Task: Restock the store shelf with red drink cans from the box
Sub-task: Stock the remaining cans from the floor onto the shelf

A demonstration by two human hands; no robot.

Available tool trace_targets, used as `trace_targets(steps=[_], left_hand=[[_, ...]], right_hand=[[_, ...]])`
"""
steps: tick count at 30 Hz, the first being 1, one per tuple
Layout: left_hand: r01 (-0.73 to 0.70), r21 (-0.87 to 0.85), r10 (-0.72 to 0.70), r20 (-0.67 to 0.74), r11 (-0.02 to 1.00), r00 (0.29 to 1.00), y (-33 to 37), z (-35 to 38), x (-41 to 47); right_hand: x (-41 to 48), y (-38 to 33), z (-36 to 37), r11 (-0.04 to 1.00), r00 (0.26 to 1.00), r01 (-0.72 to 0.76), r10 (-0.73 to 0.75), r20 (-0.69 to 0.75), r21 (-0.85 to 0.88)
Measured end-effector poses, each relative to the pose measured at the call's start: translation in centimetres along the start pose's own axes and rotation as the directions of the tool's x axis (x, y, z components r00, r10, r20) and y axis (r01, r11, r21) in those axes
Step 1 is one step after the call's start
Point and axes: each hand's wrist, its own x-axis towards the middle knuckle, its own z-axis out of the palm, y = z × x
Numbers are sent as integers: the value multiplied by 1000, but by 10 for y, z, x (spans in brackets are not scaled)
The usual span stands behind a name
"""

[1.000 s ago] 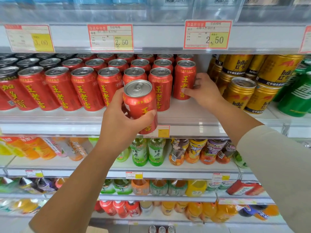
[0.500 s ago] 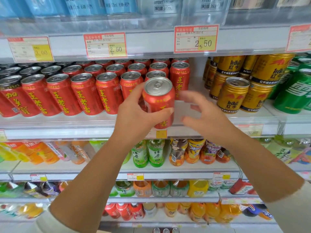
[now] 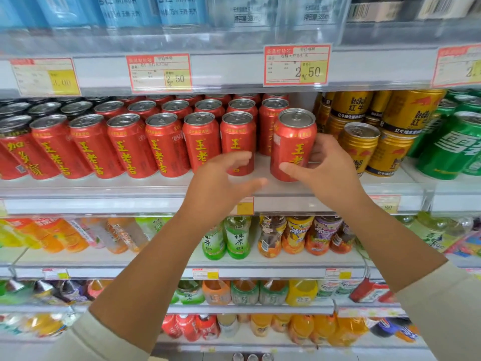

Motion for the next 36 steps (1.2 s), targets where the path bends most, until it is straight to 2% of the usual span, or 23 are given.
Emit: trace_targets(steps=[2,4,6,10,32,36], left_hand=[[-57,191,65,-35,980,997,-25,-3,-11],[-160,351,195,-68,923,978,-48,-4,-14],[-212,400,275,-106,892,956,-63,-1,-14],[-239,395,328,-173,887,929,-72,7,-14],[-270,391,347,-141,880,927,-78,7,-13],[-287,363,371,-189,887,909,-74,6,-17]], right_hand=[[9,6,4,998,1000,-22,22,5,-53],[14,7,9,995,999,-33,34,5,-93],[16,5,14,991,999,-41,44,21,-130],[21,2,25,984,997,-70,76,30,-162],[27,4,43,985,991,-132,135,20,-108],[10,-4,32,995,991,-95,92,-100,-18]])
